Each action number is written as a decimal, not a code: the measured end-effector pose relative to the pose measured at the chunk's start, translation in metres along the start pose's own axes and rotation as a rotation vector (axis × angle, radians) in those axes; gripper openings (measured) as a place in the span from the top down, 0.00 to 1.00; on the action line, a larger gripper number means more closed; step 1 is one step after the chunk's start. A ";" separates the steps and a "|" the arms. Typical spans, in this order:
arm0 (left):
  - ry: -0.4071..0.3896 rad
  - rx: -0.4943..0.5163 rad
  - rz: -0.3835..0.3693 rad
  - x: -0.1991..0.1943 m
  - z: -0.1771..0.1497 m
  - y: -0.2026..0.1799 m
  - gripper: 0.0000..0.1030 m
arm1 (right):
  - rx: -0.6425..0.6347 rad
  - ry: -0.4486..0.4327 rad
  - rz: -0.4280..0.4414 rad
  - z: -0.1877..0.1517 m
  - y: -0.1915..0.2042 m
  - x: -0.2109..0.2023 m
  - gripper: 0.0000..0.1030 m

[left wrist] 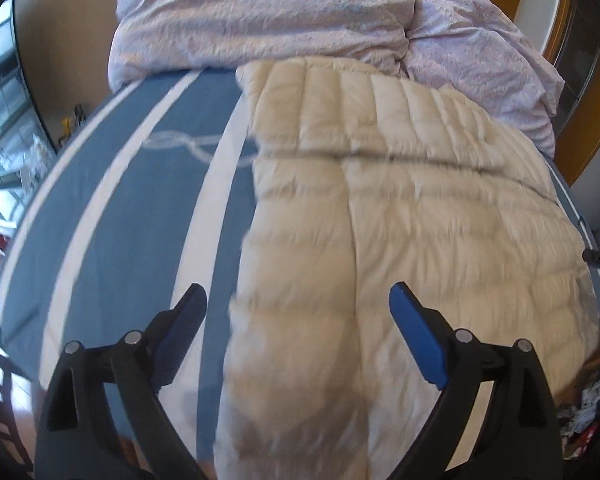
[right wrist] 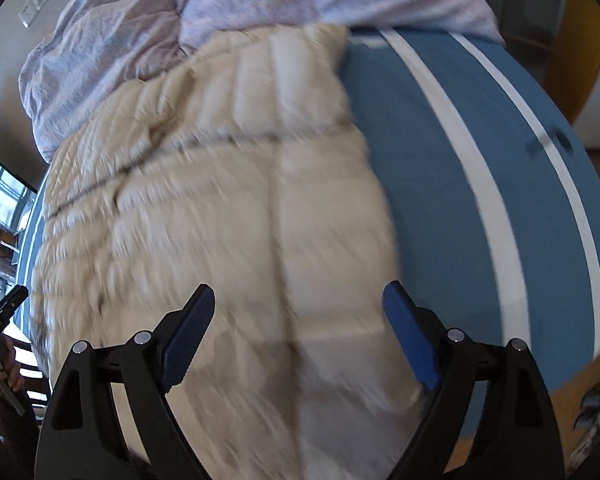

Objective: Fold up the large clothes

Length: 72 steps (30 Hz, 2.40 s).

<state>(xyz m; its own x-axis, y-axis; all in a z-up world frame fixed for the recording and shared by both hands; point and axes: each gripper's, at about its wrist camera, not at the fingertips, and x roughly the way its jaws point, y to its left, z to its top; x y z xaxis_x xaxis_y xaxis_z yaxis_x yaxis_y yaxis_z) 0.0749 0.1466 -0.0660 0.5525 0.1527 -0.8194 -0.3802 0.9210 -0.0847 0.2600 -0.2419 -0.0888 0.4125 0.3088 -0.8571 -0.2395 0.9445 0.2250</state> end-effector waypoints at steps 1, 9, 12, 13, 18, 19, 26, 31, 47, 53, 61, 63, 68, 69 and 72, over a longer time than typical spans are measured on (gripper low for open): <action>0.007 -0.009 -0.006 -0.002 -0.008 0.004 0.10 | 0.018 0.012 0.001 -0.010 -0.009 -0.003 0.15; 0.041 -0.063 -0.048 -0.005 -0.050 0.020 0.10 | 0.091 0.012 0.046 -0.058 -0.048 -0.021 0.15; 0.044 -0.062 -0.062 -0.006 -0.059 0.019 0.11 | 0.101 0.011 0.068 -0.068 -0.052 -0.024 0.17; 0.045 -0.062 -0.065 -0.006 -0.062 0.019 0.11 | 0.101 0.010 0.071 -0.071 -0.053 -0.024 0.19; 0.039 -0.055 -0.073 -0.009 -0.072 0.016 0.19 | 0.107 0.012 0.073 -0.086 -0.058 -0.027 0.30; 0.036 -0.057 -0.078 -0.010 -0.073 0.016 0.20 | 0.117 0.016 0.083 -0.089 -0.060 -0.027 0.32; 0.028 -0.070 -0.090 -0.016 -0.081 0.017 0.32 | 0.120 0.026 0.162 -0.103 -0.060 -0.028 0.42; 0.025 -0.073 -0.095 -0.019 -0.085 0.014 0.41 | 0.116 0.020 0.154 -0.107 -0.059 -0.029 0.53; -0.017 -0.028 -0.041 -0.035 -0.072 0.007 0.92 | 0.103 -0.071 0.181 -0.085 -0.047 -0.049 0.91; -0.054 -0.017 -0.016 -0.045 -0.053 0.007 0.92 | 0.078 -0.120 0.153 -0.063 -0.035 -0.059 0.91; -0.105 -0.016 0.019 -0.050 -0.012 0.008 0.92 | 0.035 -0.169 0.097 -0.025 -0.017 -0.062 0.91; -0.112 -0.018 0.025 -0.047 -0.002 0.008 0.92 | 0.028 -0.178 0.081 -0.013 -0.013 -0.060 0.91; -0.123 -0.028 0.038 -0.038 0.029 0.008 0.92 | 0.000 -0.186 0.038 0.015 -0.002 -0.050 0.91; -0.127 -0.029 0.040 -0.037 0.037 0.008 0.92 | -0.003 -0.188 0.032 0.020 0.000 -0.048 0.91; -0.141 -0.036 0.046 -0.031 0.059 0.008 0.92 | -0.009 -0.199 0.009 0.042 0.006 -0.040 0.91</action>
<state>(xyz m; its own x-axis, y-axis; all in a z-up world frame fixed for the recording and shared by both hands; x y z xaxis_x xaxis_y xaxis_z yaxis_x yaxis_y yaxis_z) 0.0986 0.1703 -0.0072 0.6318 0.2460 -0.7351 -0.4326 0.8988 -0.0709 0.2794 -0.2436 -0.0339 0.5753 0.3342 -0.7466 -0.2516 0.9408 0.2273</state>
